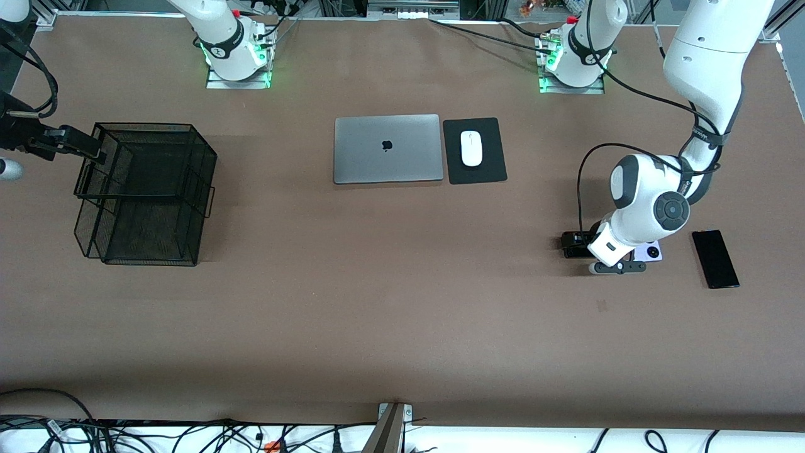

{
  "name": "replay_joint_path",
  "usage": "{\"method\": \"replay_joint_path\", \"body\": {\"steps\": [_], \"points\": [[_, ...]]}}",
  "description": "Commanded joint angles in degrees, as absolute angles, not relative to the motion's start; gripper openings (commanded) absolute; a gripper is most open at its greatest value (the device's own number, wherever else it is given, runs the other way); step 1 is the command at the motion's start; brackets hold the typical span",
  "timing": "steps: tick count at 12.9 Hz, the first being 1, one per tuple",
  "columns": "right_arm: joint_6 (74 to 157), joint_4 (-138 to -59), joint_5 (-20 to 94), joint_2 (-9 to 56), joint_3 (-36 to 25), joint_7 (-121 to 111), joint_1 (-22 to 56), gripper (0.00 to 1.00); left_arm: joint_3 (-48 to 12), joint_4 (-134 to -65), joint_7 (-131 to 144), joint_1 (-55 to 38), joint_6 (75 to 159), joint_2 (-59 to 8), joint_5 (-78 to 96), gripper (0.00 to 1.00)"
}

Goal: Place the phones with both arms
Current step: 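Grasp and lift the black flip phone with the left gripper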

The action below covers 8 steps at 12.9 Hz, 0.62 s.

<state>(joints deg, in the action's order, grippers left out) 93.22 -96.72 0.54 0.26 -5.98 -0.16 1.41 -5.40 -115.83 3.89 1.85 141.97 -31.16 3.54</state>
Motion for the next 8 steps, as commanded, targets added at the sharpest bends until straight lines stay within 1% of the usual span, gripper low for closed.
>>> {"method": "replay_joint_path", "body": {"steps": [1, 8], "points": [[92.55, -96.33, 0.88, 0.18, -5.98, -0.97, 1.05, 1.00, -5.19, -117.25, 4.04, 1.58, 142.91, -29.97, 3.43, 1.00], [92.46, -96.33, 0.88, 0.18, -5.98, -0.97, 1.05, 1.00, -5.10, -116.98, 4.92, 1.15, 143.00, -30.76, 3.34, 1.00]]}}
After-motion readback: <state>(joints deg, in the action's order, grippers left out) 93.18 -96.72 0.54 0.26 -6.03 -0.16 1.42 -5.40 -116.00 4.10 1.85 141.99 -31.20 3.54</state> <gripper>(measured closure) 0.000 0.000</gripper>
